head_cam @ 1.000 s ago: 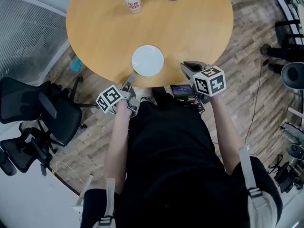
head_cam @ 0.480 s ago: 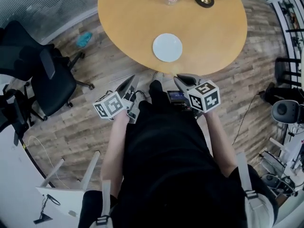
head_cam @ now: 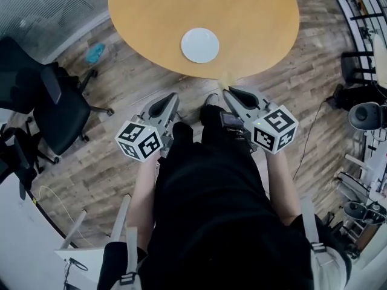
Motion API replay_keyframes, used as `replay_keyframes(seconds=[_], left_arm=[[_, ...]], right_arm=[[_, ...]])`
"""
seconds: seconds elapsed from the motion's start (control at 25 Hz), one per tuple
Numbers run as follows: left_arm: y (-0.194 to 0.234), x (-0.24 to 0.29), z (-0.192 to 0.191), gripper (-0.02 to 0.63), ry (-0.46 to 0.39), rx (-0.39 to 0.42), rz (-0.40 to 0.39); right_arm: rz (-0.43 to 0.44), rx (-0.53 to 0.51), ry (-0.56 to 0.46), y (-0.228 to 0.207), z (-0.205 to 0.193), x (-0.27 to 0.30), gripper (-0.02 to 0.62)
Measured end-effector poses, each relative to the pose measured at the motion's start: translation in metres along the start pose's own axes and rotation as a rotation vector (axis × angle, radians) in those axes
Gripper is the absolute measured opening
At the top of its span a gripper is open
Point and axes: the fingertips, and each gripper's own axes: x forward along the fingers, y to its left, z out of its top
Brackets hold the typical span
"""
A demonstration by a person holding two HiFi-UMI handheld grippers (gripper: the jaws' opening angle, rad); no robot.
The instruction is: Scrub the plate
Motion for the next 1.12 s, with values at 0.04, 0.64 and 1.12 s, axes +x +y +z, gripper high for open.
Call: replay_keyframes(seconds=[0.04, 0.64, 1.12], left_arm=[[-0.008, 0.0, 0.003, 0.012, 0.002, 0.027, -0.001], [-0.087, 0.047, 0.038, 0.012, -0.036, 0.128, -0.001], [-0.111, 0.079, 0.03, 0.012, -0.012, 0.119, 0.03]], right_arm=[[-0.004, -0.001, -0.011, -0.002, 0.0, -0.007, 0.034], [0.032, -0.014, -0.152, -0.052, 0.029, -0.075, 0.032], [0.095, -0.06, -0.149, -0.072, 0.035, -0.089, 0.031]])
